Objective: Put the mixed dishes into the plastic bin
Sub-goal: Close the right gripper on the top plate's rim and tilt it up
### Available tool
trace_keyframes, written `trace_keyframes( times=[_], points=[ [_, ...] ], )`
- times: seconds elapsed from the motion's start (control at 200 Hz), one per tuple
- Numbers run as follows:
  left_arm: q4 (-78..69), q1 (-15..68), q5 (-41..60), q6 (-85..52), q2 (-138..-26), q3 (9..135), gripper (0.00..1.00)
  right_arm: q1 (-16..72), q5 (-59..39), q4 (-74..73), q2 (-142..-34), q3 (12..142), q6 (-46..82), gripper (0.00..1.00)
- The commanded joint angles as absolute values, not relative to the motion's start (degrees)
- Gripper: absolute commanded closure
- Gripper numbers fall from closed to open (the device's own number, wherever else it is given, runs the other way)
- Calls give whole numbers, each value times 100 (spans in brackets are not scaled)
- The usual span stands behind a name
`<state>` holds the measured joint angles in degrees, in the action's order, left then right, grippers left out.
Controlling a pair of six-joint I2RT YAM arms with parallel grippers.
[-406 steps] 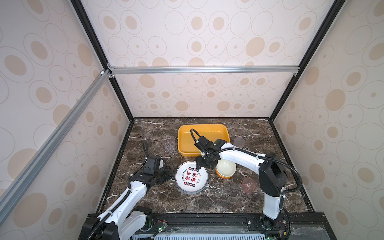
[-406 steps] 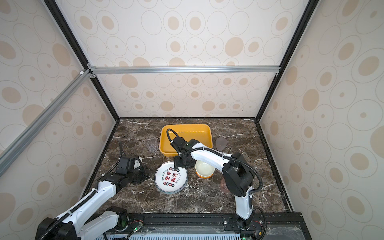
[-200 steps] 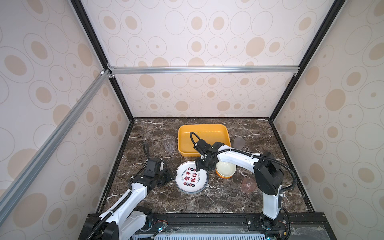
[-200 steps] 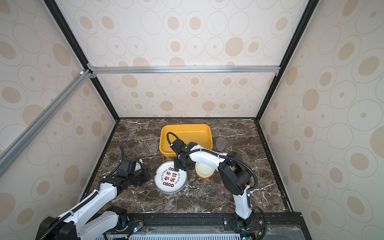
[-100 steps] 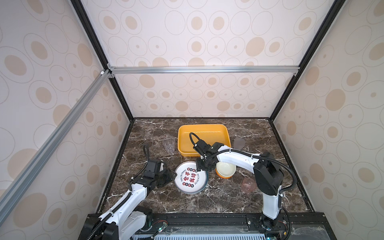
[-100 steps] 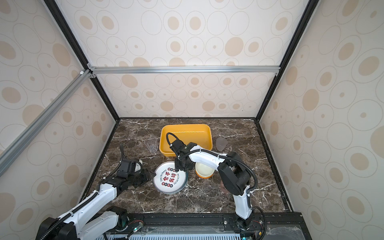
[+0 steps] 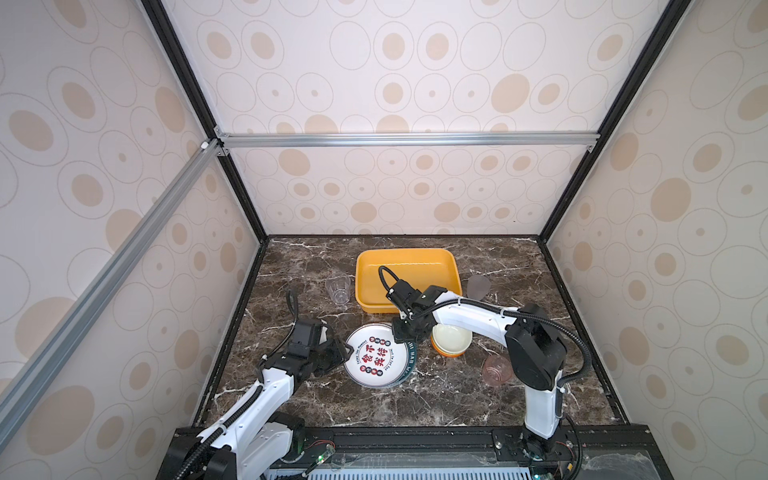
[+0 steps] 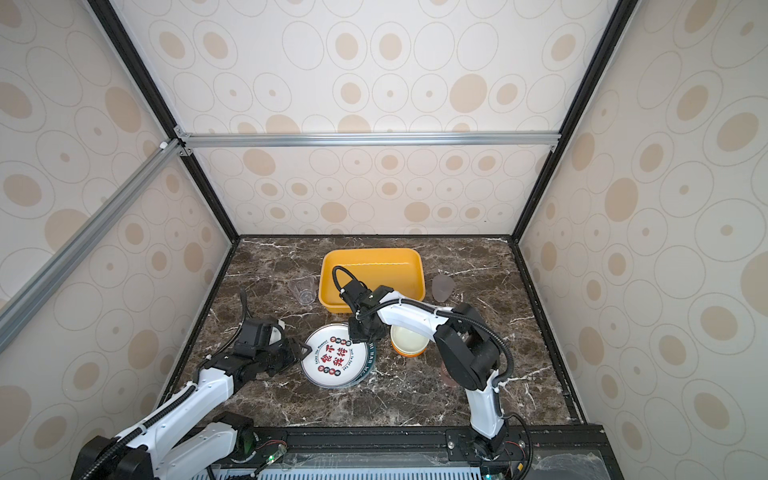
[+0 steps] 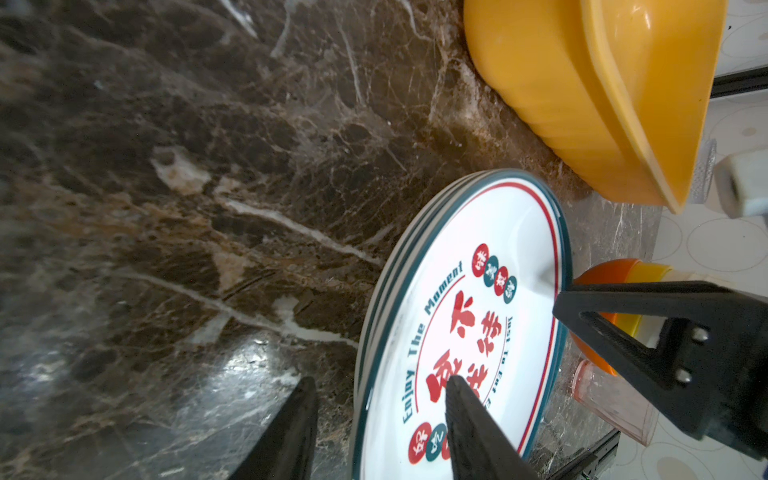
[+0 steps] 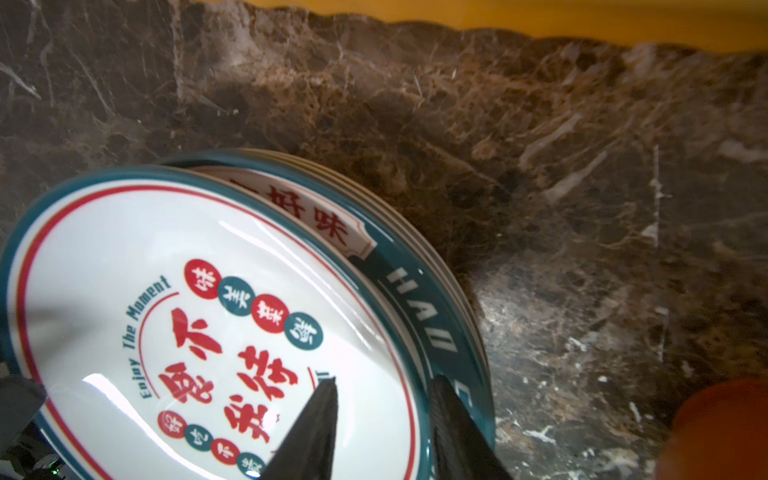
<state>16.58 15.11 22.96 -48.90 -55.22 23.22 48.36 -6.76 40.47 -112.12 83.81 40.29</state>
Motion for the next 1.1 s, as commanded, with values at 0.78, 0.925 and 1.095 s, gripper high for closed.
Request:
trace_keyframes(
  times=[0.78,0.925,1.095],
  points=[
    [1818,1538,2256,-4959,-5184,2289,86,4924,-940,3824,-11285,8229,4122,76],
    [1942,1536,2260,-4922,-5101,2385,99,4916,-919,3815,-11177,8213,4131,72],
    [2071,1530,2279,-4919,-4949,2562,100,4924,-792,3841,-10898,8237,4087,69]
  ],
)
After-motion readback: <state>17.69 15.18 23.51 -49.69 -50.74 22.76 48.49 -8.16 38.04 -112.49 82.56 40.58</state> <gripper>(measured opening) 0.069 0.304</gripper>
